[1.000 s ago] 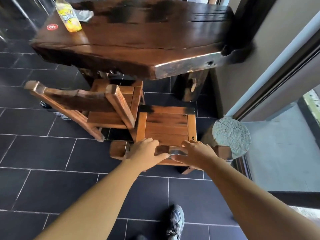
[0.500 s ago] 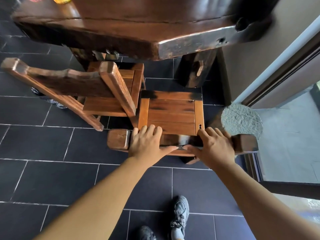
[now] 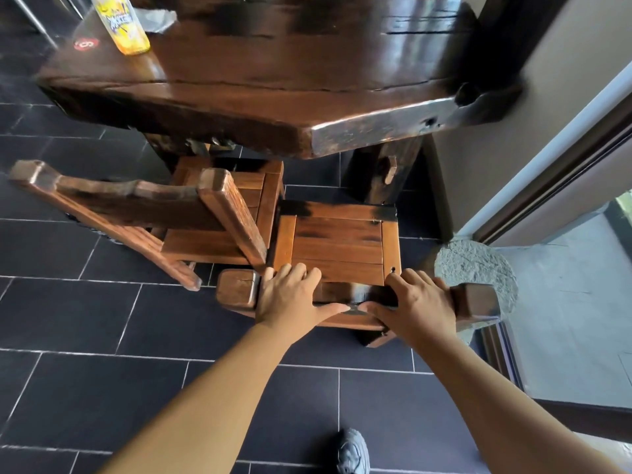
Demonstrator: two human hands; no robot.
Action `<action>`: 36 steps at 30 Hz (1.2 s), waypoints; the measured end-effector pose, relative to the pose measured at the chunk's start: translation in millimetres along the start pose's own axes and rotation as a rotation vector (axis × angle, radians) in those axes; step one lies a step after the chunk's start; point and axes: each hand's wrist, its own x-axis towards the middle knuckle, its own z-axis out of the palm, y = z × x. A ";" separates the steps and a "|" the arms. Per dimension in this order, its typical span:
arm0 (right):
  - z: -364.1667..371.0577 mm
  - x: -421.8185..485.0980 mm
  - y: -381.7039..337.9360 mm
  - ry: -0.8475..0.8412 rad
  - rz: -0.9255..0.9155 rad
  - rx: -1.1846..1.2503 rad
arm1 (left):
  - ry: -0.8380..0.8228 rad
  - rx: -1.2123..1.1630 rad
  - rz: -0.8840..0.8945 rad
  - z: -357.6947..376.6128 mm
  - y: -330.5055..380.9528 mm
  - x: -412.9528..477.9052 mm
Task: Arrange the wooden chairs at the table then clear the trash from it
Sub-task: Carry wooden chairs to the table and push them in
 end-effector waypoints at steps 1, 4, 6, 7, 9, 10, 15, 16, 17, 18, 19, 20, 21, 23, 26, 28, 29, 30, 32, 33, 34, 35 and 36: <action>0.3 5.2 2.1 0.003 -0.001 -0.004 | 0.006 -0.005 -0.002 -0.8 0.2 4.4; 1.2 19.4 6.4 0.012 -0.003 0.000 | 0.048 -0.026 -0.013 -0.7 -0.7 16.2; 1.4 26.7 6.5 0.020 -0.008 -0.001 | 0.066 -0.037 -0.014 -1.2 -2.9 21.7; 1.9 30.4 6.6 0.021 -0.013 -0.003 | 0.060 -0.033 -0.012 -1.5 -4.0 25.4; 3.4 38.4 5.2 0.019 -0.024 0.000 | 0.067 -0.021 -0.009 -1.4 -8.0 32.2; 3.6 43.7 4.2 0.017 -0.024 0.005 | 0.079 -0.017 -0.009 -2.4 -10.2 36.4; 1.2 64.8 -0.5 -0.023 -0.017 0.008 | 0.063 0.004 -0.020 -6.8 -20.7 53.5; 1.4 67.9 -1.1 -0.024 -0.015 0.001 | 0.065 0.008 -0.018 -6.8 -22.3 57.4; 1.5 71.0 -1.7 -0.021 -0.015 -0.001 | 0.067 0.013 -0.017 -6.9 -24.1 61.5; 1.7 74.1 -2.5 -0.021 -0.015 0.000 | 0.063 0.017 -0.015 -6.5 -26.0 65.2; 2.1 77.2 -2.9 -0.021 -0.017 -0.001 | 0.057 0.020 -0.013 -6.1 -27.3 69.1; 2.7 80.7 -2.7 -0.017 -0.019 -0.004 | 0.053 0.024 -0.011 -6.2 -28.6 73.1; 3.1 84.5 -2.4 -0.011 -0.018 -0.010 | 0.050 0.026 -0.011 -6.6 -29.5 77.1; 4.4 91.0 -0.8 -0.013 -0.017 -0.021 | 0.053 0.020 -0.015 -8.0 -30.5 83.0; 6.1 101.4 2.4 -0.025 -0.010 -0.031 | 0.024 0.022 -0.014 -10.7 -30.0 92.8; 5.9 108.4 3.3 -0.032 -0.012 -0.033 | 0.013 0.019 -0.013 -12.0 -30.9 100.0; 5.9 112.7 4.1 -0.032 -0.015 -0.031 | 0.017 0.018 -0.011 -12.8 -31.6 104.1; 5.6 116.8 4.7 -0.036 -0.016 -0.026 | 0.018 0.018 -0.012 -13.3 -32.4 108.1; 4.2 125.3 6.0 -0.052 -0.007 -0.023 | 0.033 0.033 -0.011 -13.7 -34.3 117.0; 3.5 129.1 7.0 -0.056 -0.002 -0.024 | 0.045 0.043 -0.007 -14.0 -34.2 121.3; 3.5 132.9 7.7 -0.048 -0.002 -0.023 | 0.052 0.053 -0.003 -14.3 -34.1 125.3; 3.6 136.5 8.8 -0.035 -0.004 -0.024 | 0.049 0.058 -0.004 -14.6 -34.4 130.1; 4.8 139.8 10.3 -0.030 -0.010 -0.028 | 0.042 0.058 -0.011 -14.1 -34.2 134.0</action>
